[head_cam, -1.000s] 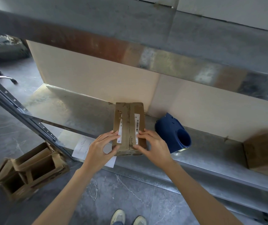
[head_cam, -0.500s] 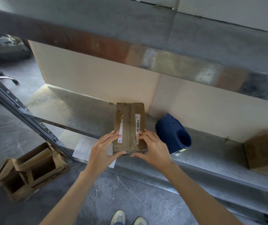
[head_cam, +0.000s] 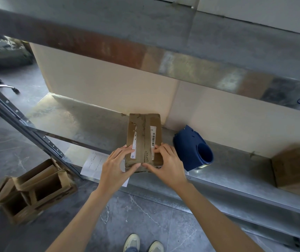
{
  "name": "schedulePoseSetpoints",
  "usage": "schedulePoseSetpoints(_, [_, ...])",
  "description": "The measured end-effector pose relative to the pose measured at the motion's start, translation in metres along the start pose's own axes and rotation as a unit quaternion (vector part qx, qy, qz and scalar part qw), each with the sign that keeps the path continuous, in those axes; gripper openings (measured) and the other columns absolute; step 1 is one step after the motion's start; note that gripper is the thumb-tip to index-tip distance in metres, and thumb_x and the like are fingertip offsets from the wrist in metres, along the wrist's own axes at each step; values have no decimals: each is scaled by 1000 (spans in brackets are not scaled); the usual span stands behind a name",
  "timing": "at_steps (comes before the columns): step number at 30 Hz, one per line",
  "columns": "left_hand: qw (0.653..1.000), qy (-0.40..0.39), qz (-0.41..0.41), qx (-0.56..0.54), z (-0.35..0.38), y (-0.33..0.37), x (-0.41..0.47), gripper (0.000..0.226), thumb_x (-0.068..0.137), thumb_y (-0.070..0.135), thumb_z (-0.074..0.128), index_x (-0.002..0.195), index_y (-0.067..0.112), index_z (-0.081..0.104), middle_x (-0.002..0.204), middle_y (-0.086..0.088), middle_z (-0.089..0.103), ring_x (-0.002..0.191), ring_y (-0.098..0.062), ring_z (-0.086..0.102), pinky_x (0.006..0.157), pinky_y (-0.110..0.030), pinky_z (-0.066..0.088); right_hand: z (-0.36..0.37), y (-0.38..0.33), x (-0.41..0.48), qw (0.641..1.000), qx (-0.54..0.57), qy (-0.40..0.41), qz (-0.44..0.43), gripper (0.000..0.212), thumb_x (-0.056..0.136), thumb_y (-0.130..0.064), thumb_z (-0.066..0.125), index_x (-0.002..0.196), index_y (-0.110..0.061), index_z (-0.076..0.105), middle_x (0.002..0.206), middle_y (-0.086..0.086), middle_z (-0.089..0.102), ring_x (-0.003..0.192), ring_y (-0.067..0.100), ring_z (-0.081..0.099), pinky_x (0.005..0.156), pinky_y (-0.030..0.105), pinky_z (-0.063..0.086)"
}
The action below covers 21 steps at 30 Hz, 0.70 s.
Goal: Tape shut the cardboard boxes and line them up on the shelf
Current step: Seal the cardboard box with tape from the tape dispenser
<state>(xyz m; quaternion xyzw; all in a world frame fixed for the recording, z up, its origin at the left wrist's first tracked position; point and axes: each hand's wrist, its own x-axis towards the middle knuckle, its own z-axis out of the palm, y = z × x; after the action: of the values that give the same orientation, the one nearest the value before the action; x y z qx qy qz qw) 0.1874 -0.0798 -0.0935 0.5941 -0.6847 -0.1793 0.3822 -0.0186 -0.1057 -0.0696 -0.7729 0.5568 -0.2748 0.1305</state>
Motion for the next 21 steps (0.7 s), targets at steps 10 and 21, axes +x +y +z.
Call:
schedulePoseSetpoints(10, [999, -25, -12, -31, -8, -2, 2, 40, 82, 31, 79, 120, 26, 66, 128, 20, 60, 124, 1, 53, 98, -13, 41, -9, 16, -2, 993, 87, -75, 9, 46, 87, -51, 64, 126, -29, 57, 128, -11, 53, 123, 8, 43, 91, 31, 52])
schedulePoseSetpoints(21, [997, -45, -21, -64, -11, -5, 2, 46, 85, 31, 77, 128, 26, 61, 133, 23, 56, 123, 4, 52, 100, -8, 39, -14, 30, -1, 988, 122, -95, -22, 48, 83, -43, 72, 126, -24, 64, 131, -12, 56, 130, 3, 40, 106, 17, 32])
